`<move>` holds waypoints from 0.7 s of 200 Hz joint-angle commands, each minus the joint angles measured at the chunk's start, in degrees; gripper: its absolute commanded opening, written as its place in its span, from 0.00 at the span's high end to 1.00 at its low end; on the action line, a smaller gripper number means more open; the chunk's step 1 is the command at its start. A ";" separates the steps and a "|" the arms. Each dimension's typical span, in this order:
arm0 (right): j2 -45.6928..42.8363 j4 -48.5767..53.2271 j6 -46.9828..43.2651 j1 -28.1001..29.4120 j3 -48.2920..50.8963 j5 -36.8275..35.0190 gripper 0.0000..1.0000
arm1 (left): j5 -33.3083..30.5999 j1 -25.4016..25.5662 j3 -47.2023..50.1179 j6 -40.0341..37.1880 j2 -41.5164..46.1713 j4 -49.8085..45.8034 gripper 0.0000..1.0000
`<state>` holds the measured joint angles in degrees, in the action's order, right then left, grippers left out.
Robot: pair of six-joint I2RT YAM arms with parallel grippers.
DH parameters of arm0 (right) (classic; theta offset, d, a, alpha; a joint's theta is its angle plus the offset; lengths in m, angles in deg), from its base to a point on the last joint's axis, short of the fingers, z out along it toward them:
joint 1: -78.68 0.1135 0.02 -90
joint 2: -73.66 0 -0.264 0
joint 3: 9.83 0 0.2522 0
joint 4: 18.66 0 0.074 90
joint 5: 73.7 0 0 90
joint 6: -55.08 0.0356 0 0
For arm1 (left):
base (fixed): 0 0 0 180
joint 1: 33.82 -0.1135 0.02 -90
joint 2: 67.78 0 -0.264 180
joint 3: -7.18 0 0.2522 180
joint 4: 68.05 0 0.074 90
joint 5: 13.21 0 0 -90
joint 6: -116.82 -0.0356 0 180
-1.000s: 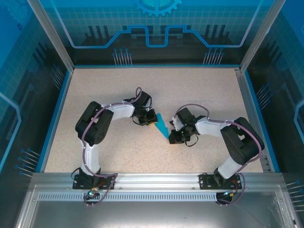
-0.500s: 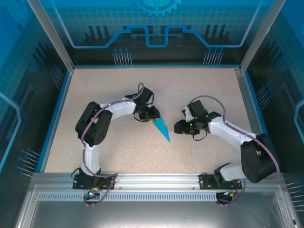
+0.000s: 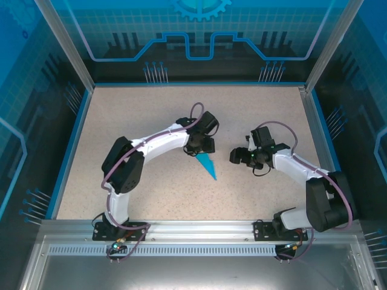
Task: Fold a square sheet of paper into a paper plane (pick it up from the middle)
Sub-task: Turn over a paper plane at the center of the table.
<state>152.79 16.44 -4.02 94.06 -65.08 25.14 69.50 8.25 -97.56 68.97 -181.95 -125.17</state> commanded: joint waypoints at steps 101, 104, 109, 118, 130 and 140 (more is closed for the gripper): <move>0.98 -1.52 -0.03 -1.19 1.05 0.75 0.11 | -6.22 1.54 -8.66 3.89 -9.51 -12.38 0.53; 1.08 -1.47 -0.02 -1.17 1.02 0.74 0.11 | -6.30 1.53 -8.49 4.03 -9.33 -12.33 0.55; 1.32 -1.41 0.07 -1.20 1.05 0.82 0.12 | -6.54 1.51 -8.22 4.31 -8.97 -12.16 0.55; 1.78 -1.44 0.04 -1.14 0.80 1.14 0.12 | -6.80 1.51 -7.83 4.59 -8.43 -11.73 0.57; 2.36 -1.48 0.04 -1.19 0.63 1.45 0.13 | -7.11 1.49 -7.35 4.95 -7.93 -11.06 0.59; 2.88 -1.44 0.12 -1.22 0.46 1.59 0.13 | -7.15 1.46 -7.31 5.28 -7.69 -10.77 0.62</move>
<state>154.24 15.33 -4.04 93.99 -64.38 25.58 64.45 9.49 -105.76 72.44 -192.68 -135.09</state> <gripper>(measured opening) 0.876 0.405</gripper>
